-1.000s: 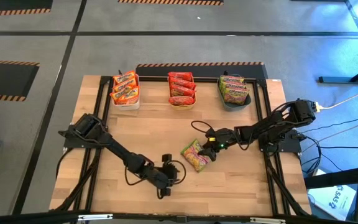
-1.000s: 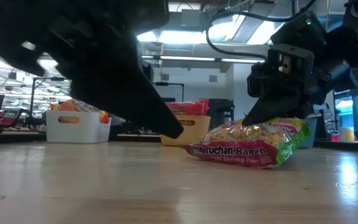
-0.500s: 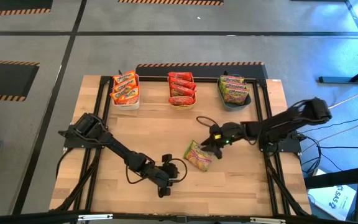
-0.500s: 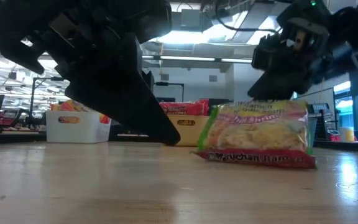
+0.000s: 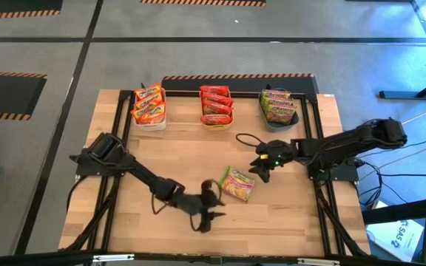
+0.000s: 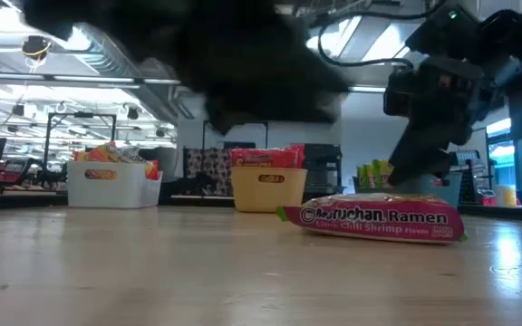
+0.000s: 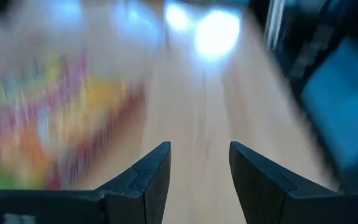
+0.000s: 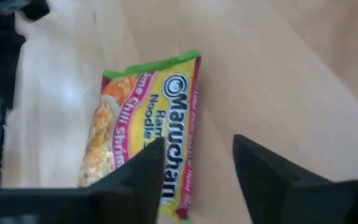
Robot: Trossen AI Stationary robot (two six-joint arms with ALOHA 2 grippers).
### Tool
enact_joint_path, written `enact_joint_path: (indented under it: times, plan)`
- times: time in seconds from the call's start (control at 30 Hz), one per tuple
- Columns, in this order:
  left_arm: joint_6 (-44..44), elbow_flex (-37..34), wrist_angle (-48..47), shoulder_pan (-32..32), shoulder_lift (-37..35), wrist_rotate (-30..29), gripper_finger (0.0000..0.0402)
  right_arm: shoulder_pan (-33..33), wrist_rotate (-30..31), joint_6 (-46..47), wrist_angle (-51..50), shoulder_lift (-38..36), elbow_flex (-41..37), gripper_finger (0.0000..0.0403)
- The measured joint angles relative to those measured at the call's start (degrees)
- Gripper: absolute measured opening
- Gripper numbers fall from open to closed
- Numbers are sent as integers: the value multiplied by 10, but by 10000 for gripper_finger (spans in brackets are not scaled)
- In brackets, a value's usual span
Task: Sort Maruchan noodles
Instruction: Put the green noodle pack into the blue bin
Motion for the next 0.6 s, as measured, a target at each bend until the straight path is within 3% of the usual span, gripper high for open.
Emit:
enact_joint_path:
  times: [0.13, 0.27, 0.43, 0.6]
  plan:
    - [0, 1, 87, 33, 0, -9, 158, -14, -42, 22, 27, 33, 0, 229]
    - [-26, 1, 98, 63, 17, -5, 158, -13, -50, 23, 65, 80, 0, 268]
    - [-42, 7, 101, 71, 53, -5, 158, -13, -55, 22, 122, 130, 0, 277]
    - [-50, 7, 175, 69, 110, -34, 158, -12, -61, 22, 144, 154, 1, 266]
